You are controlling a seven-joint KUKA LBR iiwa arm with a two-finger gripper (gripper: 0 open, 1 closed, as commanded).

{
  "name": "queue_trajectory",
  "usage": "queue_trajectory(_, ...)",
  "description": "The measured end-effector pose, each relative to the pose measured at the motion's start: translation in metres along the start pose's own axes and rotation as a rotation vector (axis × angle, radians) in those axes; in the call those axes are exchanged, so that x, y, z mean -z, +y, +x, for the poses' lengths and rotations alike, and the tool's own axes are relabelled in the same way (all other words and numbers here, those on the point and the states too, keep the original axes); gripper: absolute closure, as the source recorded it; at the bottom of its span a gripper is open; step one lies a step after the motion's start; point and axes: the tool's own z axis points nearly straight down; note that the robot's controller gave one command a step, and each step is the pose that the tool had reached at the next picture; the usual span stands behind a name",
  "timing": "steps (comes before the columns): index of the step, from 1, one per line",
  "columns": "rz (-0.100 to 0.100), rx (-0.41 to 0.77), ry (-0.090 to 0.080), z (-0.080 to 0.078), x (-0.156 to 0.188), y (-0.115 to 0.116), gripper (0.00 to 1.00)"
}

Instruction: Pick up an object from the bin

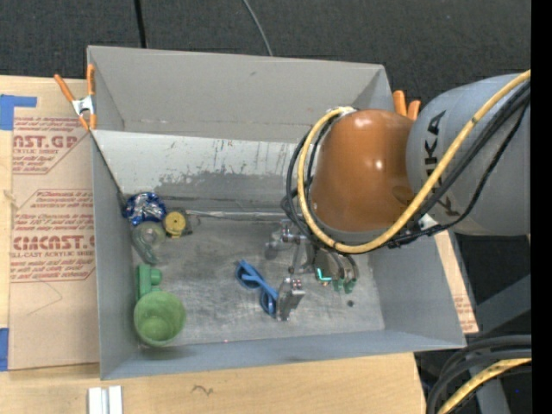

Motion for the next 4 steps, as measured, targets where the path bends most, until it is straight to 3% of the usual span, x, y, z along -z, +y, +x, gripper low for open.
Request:
queue_trajectory(1, 0.0, -0.213, -0.002, -0.01, -0.109, -0.006, 0.0)
queue_trajectory(2, -0.001, -0.212, -0.007, -0.011, -0.106, -0.006, 1.0)
queue_trajectory(3, 0.003, -0.257, -0.004, -0.02, -0.126, 0.001, 1.0)
queue_trajectory(4, -0.004, -0.151, -0.018, -0.035, 0.103, 0.03, 1.0)
